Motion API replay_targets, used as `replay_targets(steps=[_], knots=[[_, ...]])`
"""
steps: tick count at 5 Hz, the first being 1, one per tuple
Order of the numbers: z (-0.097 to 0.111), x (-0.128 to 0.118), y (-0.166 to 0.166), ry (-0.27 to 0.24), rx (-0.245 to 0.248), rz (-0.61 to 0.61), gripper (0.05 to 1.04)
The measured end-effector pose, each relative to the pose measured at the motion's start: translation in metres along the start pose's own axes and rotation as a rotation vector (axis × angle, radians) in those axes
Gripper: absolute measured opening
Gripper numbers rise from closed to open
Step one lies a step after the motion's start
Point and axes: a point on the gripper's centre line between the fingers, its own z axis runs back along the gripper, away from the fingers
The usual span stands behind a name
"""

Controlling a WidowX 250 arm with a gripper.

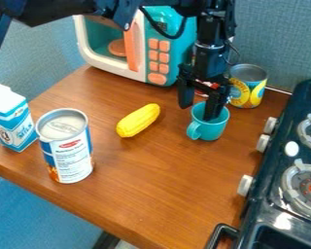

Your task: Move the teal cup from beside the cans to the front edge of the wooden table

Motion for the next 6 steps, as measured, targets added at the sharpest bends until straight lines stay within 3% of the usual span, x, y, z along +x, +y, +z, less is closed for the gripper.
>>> replay_targets(steps=[2,3,4,5,6], knots=[[-0.002,0.006,-0.001,-0.037,-0.013,0.035,0.372],[-0.002,0.007,-0.002,-0.046,-0.019,0.038,0.162],[-0.007,0.005,-0.002,-0.039,-0.025,0.041,0.084],[-0.012,-0.003,-0.004,-0.019,-0.03,0.037,0.082],[-0.008,-0.027,-0.008,-0.008,-0.022,0.017,0.082]])
